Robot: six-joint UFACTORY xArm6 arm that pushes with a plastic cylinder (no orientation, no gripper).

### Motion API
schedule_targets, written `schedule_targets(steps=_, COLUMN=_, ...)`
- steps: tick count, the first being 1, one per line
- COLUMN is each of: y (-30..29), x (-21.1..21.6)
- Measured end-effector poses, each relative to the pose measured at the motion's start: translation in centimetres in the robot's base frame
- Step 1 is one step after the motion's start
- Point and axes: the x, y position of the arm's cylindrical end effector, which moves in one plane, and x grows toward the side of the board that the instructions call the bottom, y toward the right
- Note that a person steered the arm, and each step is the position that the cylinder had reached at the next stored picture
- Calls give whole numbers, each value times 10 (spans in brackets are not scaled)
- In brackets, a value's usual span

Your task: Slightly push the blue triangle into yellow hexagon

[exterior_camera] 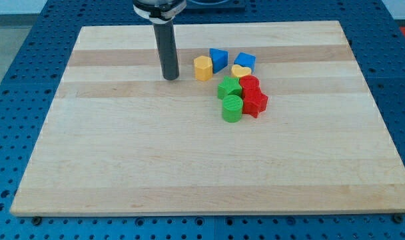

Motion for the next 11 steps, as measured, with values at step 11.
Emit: schedule_targets(steps=11, y=71, x=-47)
